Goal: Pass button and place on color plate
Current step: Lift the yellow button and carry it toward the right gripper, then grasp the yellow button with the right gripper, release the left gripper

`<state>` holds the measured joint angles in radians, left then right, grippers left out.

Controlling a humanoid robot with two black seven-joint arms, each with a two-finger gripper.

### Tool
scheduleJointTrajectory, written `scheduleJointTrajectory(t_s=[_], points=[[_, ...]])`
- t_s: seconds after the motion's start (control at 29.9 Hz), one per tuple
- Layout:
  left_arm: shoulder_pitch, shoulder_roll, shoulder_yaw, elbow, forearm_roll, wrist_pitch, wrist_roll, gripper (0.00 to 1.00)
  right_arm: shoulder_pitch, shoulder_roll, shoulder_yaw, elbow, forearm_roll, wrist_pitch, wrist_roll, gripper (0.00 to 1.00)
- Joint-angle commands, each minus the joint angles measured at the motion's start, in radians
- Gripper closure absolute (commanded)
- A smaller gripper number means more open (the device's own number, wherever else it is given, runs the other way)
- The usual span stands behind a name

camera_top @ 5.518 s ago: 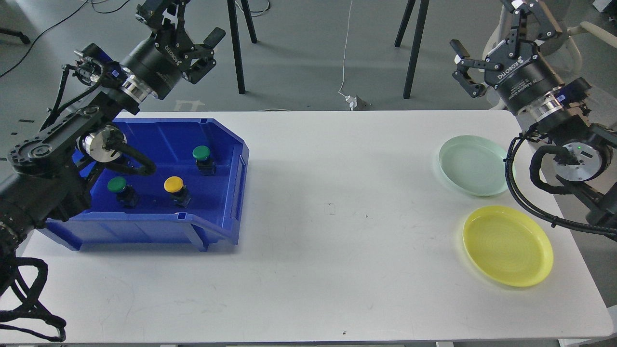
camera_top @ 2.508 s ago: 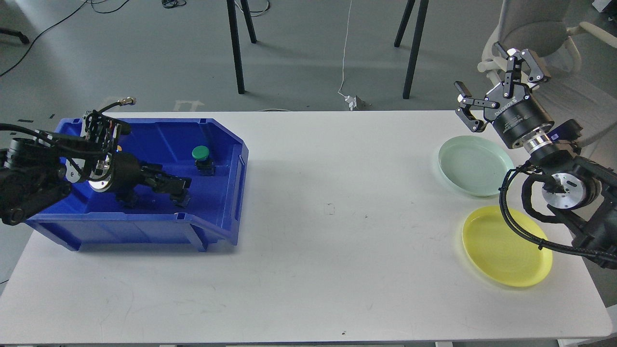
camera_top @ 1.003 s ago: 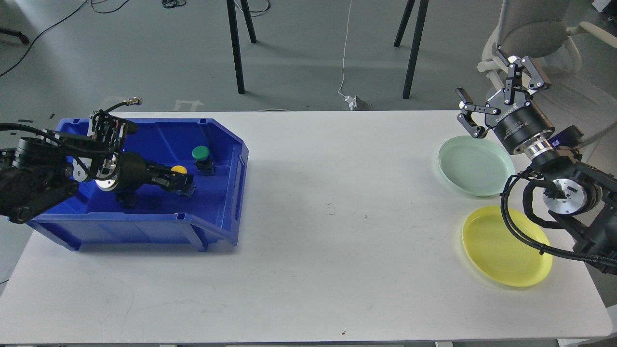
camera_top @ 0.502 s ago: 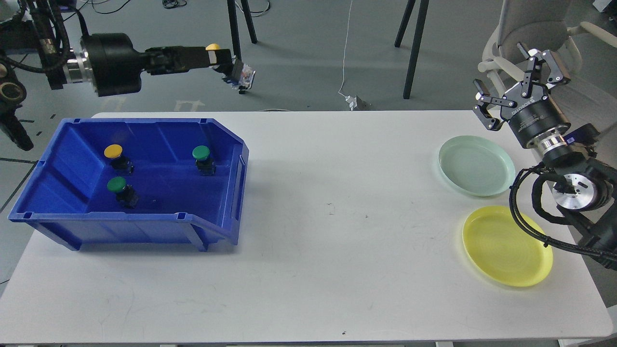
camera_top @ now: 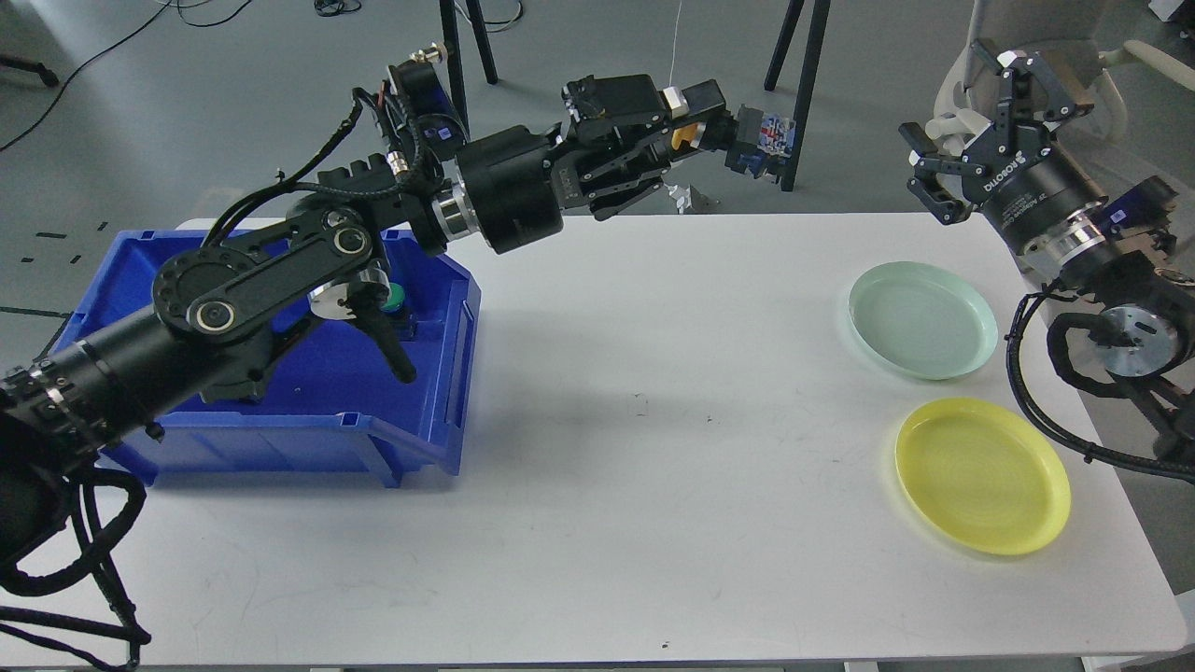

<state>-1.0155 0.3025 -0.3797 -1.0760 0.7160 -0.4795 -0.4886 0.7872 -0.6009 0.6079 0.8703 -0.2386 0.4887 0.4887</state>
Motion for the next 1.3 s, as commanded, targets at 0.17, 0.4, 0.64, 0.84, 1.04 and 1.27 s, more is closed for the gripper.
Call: scheduleJointTrajectory(t_s=[0.17, 0.4, 0.64, 0.84, 1.04, 1.27], points=[[0.038, -0.059, 0.001, 0.057, 0.013, 0.03, 0.0, 0.87, -0.055, -0.066, 0.006, 0.254, -0.261, 0.0, 0.0, 0.02], [0.04, -0.06, -0.002, 0.061, 0.007, 0.028, 0.0, 0.86, -0.108, -0.063, 0.009, 0.394, -0.308, 0.0, 0.0, 0.03], [0.04, -0.065, -0.005, 0.079, 0.005, 0.019, 0.0, 0.86, -0.12, -0.02, 0.016, 0.414, -0.306, 0.0, 0.0, 0.06], [0.038, -0.066, -0.007, 0.079, 0.005, 0.018, 0.0, 0.86, -0.129, 0.012, 0.026, 0.414, -0.306, 0.0, 0.0, 0.12], [0.038, -0.066, -0.008, 0.08, 0.003, 0.018, 0.0, 0.86, -0.129, 0.018, 0.032, 0.415, -0.304, 0.0, 0.0, 0.3], [0.038, -0.066, -0.01, 0.093, 0.002, 0.015, 0.0, 0.85, -0.137, 0.02, 0.055, 0.423, -0.303, 0.0, 0.0, 0.52]])
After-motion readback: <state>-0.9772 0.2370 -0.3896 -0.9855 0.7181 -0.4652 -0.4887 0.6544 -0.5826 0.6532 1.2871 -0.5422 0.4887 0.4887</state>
